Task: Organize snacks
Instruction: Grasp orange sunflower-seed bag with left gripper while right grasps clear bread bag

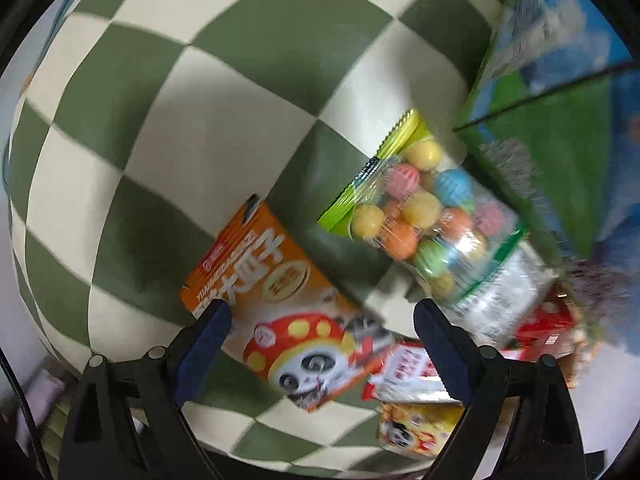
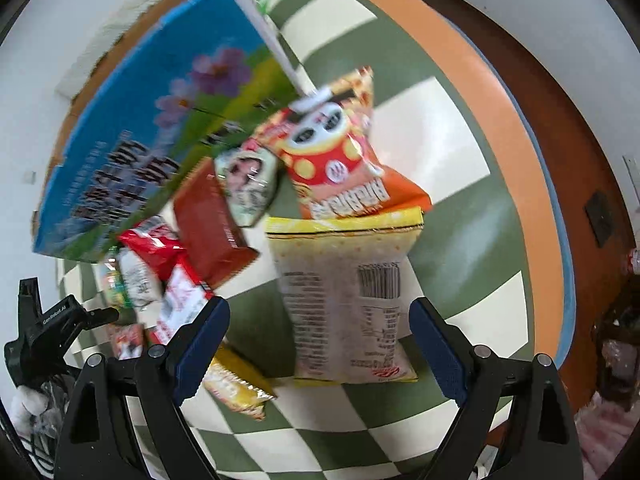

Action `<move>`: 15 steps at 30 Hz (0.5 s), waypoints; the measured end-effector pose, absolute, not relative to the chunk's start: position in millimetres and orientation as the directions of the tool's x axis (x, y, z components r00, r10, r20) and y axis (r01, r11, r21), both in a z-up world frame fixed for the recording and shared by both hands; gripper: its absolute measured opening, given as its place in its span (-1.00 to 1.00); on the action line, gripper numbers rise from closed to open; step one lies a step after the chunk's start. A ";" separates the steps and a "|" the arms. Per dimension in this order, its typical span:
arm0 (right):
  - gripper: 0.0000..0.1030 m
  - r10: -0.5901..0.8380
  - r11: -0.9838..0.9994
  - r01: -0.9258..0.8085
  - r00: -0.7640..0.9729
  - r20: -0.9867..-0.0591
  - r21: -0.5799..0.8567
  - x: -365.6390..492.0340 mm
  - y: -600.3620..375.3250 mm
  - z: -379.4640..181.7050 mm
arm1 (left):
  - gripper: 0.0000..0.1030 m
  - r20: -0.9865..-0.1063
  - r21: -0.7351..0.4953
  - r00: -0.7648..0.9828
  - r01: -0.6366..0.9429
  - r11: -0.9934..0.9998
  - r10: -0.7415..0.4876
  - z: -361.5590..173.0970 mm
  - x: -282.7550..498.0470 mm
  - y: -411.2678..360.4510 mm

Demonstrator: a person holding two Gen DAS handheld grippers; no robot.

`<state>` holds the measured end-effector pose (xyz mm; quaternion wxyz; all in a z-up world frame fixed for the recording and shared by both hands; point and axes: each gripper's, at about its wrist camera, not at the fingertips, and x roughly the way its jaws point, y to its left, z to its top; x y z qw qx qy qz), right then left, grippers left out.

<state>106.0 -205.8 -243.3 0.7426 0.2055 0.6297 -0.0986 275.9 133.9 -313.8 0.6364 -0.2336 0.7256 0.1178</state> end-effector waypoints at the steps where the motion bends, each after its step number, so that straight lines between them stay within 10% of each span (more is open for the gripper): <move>1: 0.81 0.106 0.898 0.405 0.176 -0.979 0.170 106.9 -205.1 -248.9 | 0.81 -0.983 -0.112 -0.081 -0.458 0.882 -0.167 -315.2 276.9 129.7; 4: 0.76 0.088 0.912 0.386 0.150 -0.985 0.140 106.1 -201.9 -264.8 | 0.80 -0.991 -0.098 -0.051 -0.326 0.940 -0.121 -314.5 275.6 114.6; 6: 0.14 0.085 0.921 0.368 0.138 -0.987 0.131 102.0 -197.5 -272.7 | 0.76 -0.996 -0.077 -0.040 -0.169 0.983 -0.085 -311.1 268.5 98.4; 15: 0.21 0.074 0.980 0.179 0.047 -0.996 0.081 69.4 -163.6 -289.1 | 0.79 -0.994 -0.048 -0.085 -0.164 0.985 -0.063 -317.0 238.0 109.2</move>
